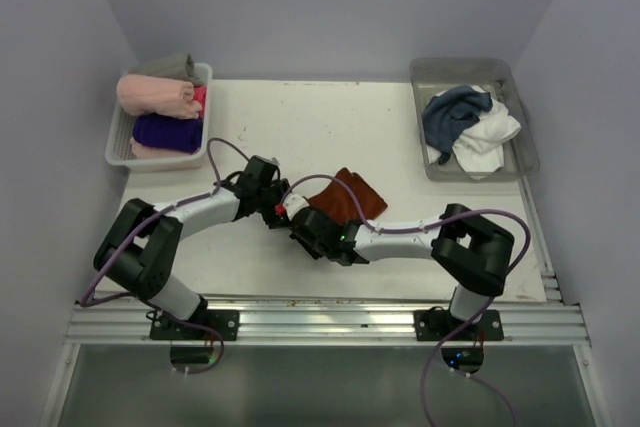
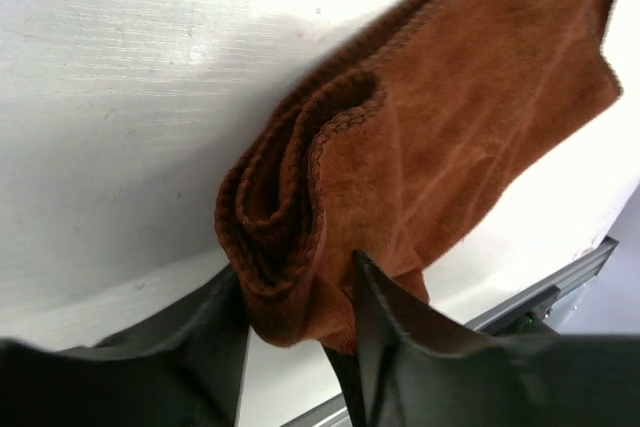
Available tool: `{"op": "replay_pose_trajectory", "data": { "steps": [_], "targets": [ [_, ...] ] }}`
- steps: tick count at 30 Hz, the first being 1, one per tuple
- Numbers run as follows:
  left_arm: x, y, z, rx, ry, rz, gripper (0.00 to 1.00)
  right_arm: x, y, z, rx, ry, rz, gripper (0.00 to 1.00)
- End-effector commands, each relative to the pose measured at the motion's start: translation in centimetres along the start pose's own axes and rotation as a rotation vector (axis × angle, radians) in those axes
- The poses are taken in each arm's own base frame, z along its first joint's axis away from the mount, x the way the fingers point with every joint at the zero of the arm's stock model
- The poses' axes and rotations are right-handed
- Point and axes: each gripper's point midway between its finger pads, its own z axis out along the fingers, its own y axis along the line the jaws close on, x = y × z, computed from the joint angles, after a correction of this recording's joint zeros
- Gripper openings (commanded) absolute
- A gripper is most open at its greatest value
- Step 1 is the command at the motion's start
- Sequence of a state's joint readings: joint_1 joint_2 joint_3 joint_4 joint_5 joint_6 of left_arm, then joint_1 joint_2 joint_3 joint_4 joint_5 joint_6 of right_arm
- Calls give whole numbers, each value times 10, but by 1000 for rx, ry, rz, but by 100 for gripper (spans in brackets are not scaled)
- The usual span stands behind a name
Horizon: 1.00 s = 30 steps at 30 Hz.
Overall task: Roll the towels
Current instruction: Roll the towel
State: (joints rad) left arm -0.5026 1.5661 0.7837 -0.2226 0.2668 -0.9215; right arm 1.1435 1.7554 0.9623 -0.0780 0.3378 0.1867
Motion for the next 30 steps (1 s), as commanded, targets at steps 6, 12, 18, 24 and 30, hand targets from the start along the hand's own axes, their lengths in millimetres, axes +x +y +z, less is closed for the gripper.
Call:
{"op": "replay_pose_trajectory", "data": {
  "steps": [6,12,18,24,30],
  "targets": [
    [-26,-20,-41,81,-87,-11,57,-24,4,-19,-266,-80,251,0],
    [-33,-21,-45,84,-122,-2,57,-30,-3,-29,-389,-82,398,0],
    [-28,-25,-43,134,-121,5,50,-31,-15,-33,-488,-80,571,0],
    [-25,-42,-43,192,-122,61,46,-27,-31,-33,-580,-80,765,0],
    [-23,-63,-41,231,-113,121,46,-21,-43,-25,-639,-47,913,0]
  ]
}}
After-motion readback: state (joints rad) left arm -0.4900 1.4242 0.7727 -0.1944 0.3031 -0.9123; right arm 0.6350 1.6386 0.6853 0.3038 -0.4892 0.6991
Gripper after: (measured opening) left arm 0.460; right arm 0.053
